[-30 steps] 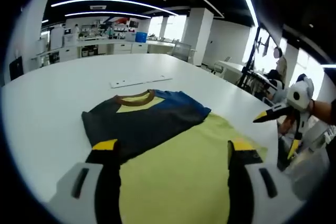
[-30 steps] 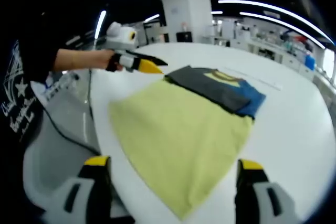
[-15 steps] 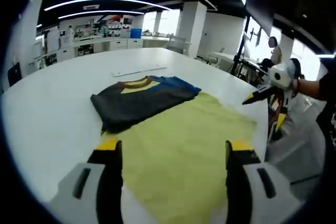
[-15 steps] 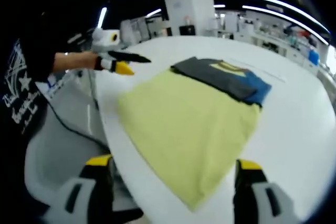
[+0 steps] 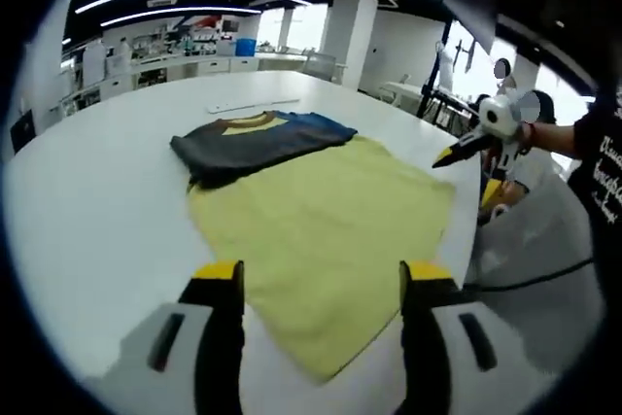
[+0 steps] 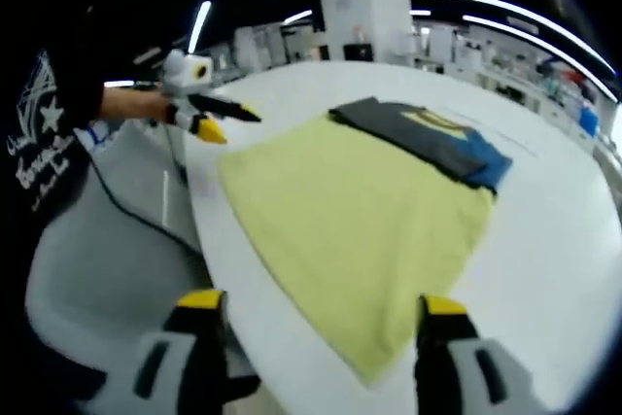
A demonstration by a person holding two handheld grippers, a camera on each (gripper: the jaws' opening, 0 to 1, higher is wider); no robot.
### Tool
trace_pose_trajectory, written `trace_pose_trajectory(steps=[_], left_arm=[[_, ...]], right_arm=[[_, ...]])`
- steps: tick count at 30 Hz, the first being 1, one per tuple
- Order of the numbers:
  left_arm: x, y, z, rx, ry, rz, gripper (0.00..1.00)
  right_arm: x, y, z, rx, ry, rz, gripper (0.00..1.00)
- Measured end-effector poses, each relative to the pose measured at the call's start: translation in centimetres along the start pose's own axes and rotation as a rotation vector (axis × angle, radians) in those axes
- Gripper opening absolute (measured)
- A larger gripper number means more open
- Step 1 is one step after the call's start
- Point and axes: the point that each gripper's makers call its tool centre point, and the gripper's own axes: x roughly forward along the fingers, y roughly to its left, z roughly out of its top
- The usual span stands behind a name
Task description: Fold the garment on the visible template until the final outline fits inside the template.
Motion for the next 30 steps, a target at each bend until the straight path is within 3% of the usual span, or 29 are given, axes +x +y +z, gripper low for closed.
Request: trace_pose_trajectory(steps=[8, 12, 16, 20, 22, 30], left_arm=[[-0.4, -1.4, -2.1, 0.036, 0.056, -0.028, 0.5], [-0.5, -1.9, -3.1, 0.058, 0.079, -0.05, 0.47], [-0.6, -1.5, -4.5, 0.111, 0.115, -0.051, 0.43], [-0.6, -1.3, -5.4, 0.154, 0.155, -0.053, 0.4], [-0.6, -1.3, -5.5, 0.155, 0.159, -0.06, 0.39], [-0.6, -0.5, -6.3, 0.217, 0.203, -0.046, 0.32]], right_arm=[[0.1, -0.8, -1.6, -0.043, 0.066, -0.031, 0.57], [0.1, -1.2, -1.9, -0.059, 0.072, -0.049, 0.53], [0.0, -1.7, -2.2, -0.104, 0.087, -0.07, 0.42], [0.0, -1.8, -2.3, -0.108, 0.081, -0.066, 0.41], [-0.1, -2.1, -2.7, -0.135, 0.101, -0.077, 0.37], [-0.4, -2.6, -3.4, -0.161, 0.146, -0.095, 0.34]])
